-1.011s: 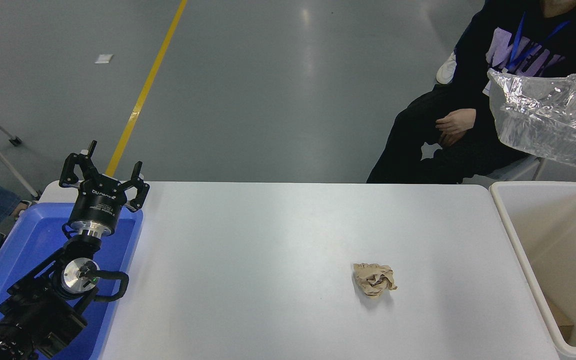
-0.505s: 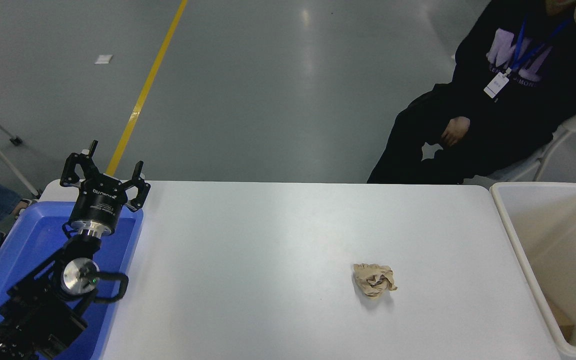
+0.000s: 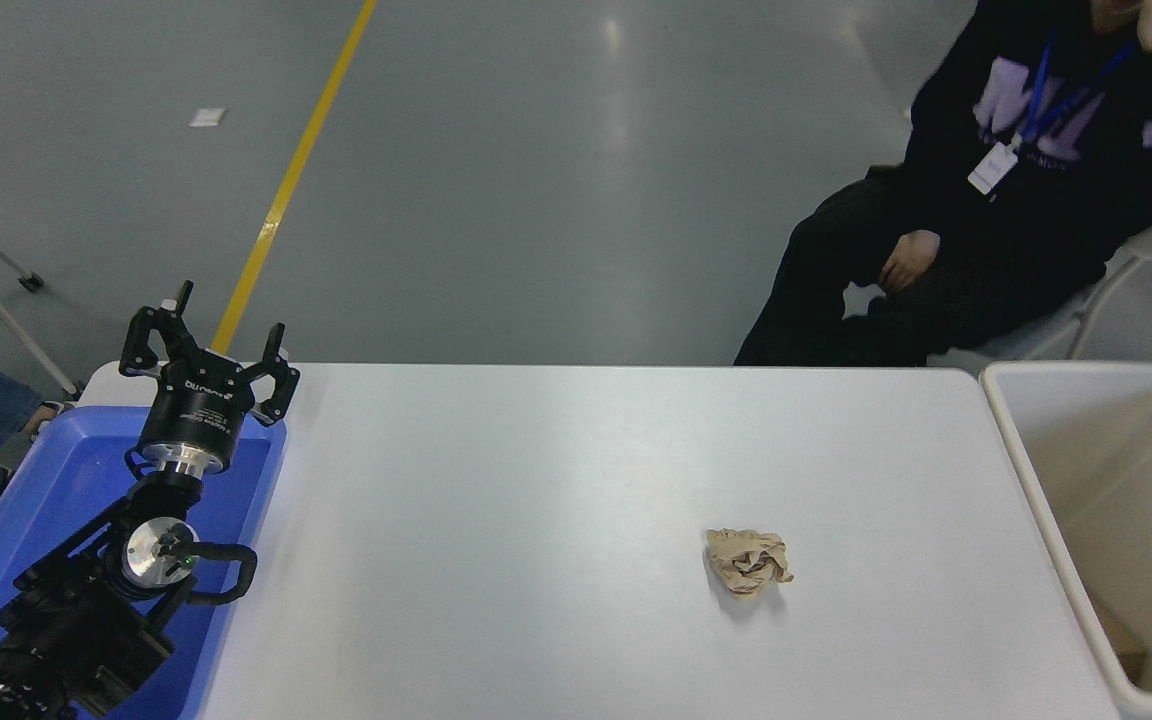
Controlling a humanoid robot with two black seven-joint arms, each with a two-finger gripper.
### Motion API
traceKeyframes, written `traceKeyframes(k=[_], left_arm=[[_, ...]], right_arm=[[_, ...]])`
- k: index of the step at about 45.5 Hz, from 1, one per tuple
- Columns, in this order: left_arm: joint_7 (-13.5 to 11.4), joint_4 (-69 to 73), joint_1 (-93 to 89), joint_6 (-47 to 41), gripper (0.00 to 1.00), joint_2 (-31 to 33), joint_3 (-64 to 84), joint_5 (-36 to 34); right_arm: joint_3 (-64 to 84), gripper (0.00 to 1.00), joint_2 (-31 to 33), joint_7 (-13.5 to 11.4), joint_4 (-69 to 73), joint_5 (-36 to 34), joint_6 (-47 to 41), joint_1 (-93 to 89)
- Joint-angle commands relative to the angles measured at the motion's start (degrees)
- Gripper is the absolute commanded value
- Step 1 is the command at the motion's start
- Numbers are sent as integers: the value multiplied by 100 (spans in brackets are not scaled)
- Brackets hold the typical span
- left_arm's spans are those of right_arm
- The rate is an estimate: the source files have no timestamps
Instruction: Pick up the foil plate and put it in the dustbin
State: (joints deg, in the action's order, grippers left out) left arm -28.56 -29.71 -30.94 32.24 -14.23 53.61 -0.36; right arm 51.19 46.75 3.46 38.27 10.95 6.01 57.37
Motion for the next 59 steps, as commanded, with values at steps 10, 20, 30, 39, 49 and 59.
traceKeyframes(k=[10, 20, 30, 39, 49, 59], left_arm=[[0, 0, 0, 1, 98, -1, 0, 1], [0, 0, -9, 1, 98, -1, 0, 1], [-9, 0, -9, 1, 98, -1, 0, 1], [-9, 0, -9, 1, 98, -1, 0, 1], [0, 0, -9, 1, 98, -1, 0, 1], [0, 0, -9, 1, 98, -1, 0, 1]], right_arm=[[-1498, 0, -1968, -3, -3493, -49, 252, -2792], [-1498, 0, -2056, -12, -3563, -58, 278, -2819], [-1498, 0, -2056, -12, -3651, -102, 278, -2810], [-1498, 0, -2056, -12, -3651, -208, 278, -2810], [-1498, 0, -2056, -3, -3651, -208, 287, -2810], [-1515, 88, -2039, -3, -3608, -216, 884, -2793]])
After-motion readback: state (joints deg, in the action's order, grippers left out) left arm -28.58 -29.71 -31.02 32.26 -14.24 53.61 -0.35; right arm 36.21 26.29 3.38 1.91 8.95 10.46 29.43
